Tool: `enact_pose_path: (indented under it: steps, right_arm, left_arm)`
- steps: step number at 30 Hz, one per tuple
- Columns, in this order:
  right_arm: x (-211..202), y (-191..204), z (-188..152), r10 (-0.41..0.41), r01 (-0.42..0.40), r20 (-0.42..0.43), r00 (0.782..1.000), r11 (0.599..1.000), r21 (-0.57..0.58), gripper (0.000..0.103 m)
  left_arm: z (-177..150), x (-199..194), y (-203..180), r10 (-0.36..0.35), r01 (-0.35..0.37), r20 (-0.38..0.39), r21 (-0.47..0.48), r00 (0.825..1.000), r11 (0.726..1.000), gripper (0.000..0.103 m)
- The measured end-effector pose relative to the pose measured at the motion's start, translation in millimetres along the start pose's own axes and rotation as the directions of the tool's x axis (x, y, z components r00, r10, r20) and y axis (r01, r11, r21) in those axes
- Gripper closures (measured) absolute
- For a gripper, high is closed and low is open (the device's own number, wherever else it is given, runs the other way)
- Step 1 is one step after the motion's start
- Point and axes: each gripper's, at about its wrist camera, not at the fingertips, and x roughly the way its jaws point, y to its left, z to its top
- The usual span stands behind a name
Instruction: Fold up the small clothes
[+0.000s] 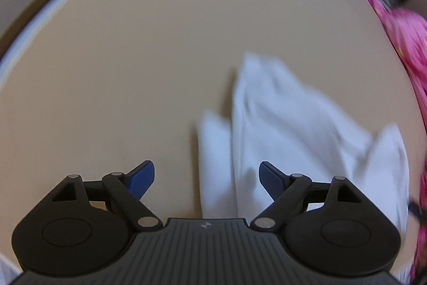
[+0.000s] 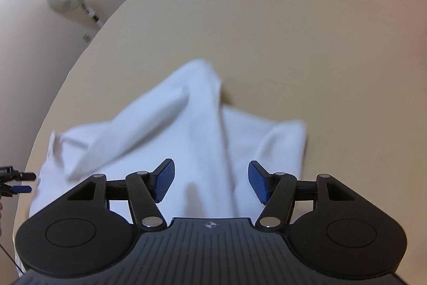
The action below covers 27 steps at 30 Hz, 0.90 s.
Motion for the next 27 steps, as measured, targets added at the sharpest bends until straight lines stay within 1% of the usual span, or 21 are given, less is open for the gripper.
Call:
enact_pose_path:
  steps: [3,4,5,8,10,11,12,13,14,15,18,21,22,23,24,25,27]
  right_arm:
    - [2.7,3.9,-5.2,0.000,0.000,-0.010,1.000,1.000,0.005,0.040]
    - [2.7,3.0,-3.9,0.002,-0.002,-0.013,1.000,1.000,0.013,0.042]
    - [5.4,13.6,-5.6,0.001,-0.001,-0.012,1.000,1.000,0.021,0.043]
    - [-17.0,11.0,-13.0,-0.005,0.005,0.000,1.000,0.999,0.042,0.044]
    - [-32.8,5.3,-18.1,-0.011,0.010,0.020,1.000,0.999,0.046,0.044]
    - [-40.7,1.9,-22.2,-0.012,0.011,0.027,1.000,0.999,0.047,0.044]
    - [-44.2,-5.5,-33.6,-0.010,0.009,0.029,1.000,0.999,0.047,0.044]
    - [-44.3,-8.6,-37.4,-0.012,0.010,0.030,0.999,0.999,0.048,0.044]
    - [-48.5,-11.4,-42.6,-0.014,0.013,0.027,1.000,0.999,0.047,0.045]
    - [-49.5,-13.1,-45.9,-0.015,0.014,0.022,1.000,0.999,0.045,0.046]
    - [-45.1,-15.0,-52.4,-0.021,0.021,0.012,1.000,0.999,0.045,0.051]
    - [-35.4,-9.4,-53.6,-0.015,0.015,0.008,1.000,1.000,0.022,0.052]
    - [-31.7,-7.3,-53.4,-0.012,0.012,0.000,1.000,1.000,0.014,0.065]
    - [-29.1,-4.5,-53.6,-0.002,0.002,-0.014,1.000,1.000,-0.004,0.097]
    - [-28.6,0.5,-53.3,-0.005,0.005,-0.021,1.000,0.999,-0.033,0.097]
    - [-33.3,3.8,-52.9,-0.001,0.000,-0.012,1.000,0.999,-0.053,0.097]
    - [-52.9,7.8,-51.3,0.045,-0.043,0.028,0.999,0.996,-0.074,0.097]
  left_arm:
    - [-38.6,-10.9,1.2,-0.027,0.027,-0.018,0.035,0.999,0.999,0.014]
    - [-48.3,-15.9,-0.8,-0.036,0.037,-0.014,0.037,0.999,0.999,0.014]
    - [-57.8,-21.5,-1.4,-0.054,0.055,-0.011,0.033,0.998,0.998,0.014]
    - [-73.9,-34.2,-7.2,-0.093,0.093,-0.004,0.056,0.996,0.994,0.014]
    - [-78.1,-40.0,-14.1,-0.108,0.107,0.004,0.085,0.994,0.991,0.014]
    - [-74.9,-41.9,-17.3,-0.118,0.117,0.007,0.094,0.993,0.989,0.014]
    - [-78.2,-44.3,-21.7,-0.123,0.121,0.007,0.104,0.992,0.987,0.014]
    - [-80.3,-44.3,-26.7,-0.119,0.117,0.007,0.112,0.993,0.987,0.014]
    - [-76.2,-41.8,-34.7,-0.116,0.115,0.004,0.114,0.993,0.987,0.014]
    - [-66.1,-33.8,-40.1,-0.118,0.118,-0.001,0.110,0.993,0.987,0.016]
    - [-59.4,-18.7,-47.6,-0.120,0.121,-0.017,0.099,0.993,0.988,0.022]
    - [-59.5,-13.5,-55.6,-0.108,0.112,-0.044,0.114,0.993,0.987,0.028]
    - [-60.1,-12.3,-59.2,-0.099,0.104,-0.045,0.124,0.994,0.987,0.043]
    - [-60.8,-12.4,-64.0,-0.080,0.085,-0.040,0.141,0.996,0.986,0.058]
    - [-61.4,-13.1,-67.9,-0.052,0.057,-0.037,0.154,0.998,0.986,0.096]
    - [-62.0,-17.3,-68.1,-0.043,0.048,-0.033,0.154,0.999,0.987,0.094]
    - [-65.0,-37.1,-64.9,-0.071,0.069,0.006,0.158,0.997,0.985,0.094]
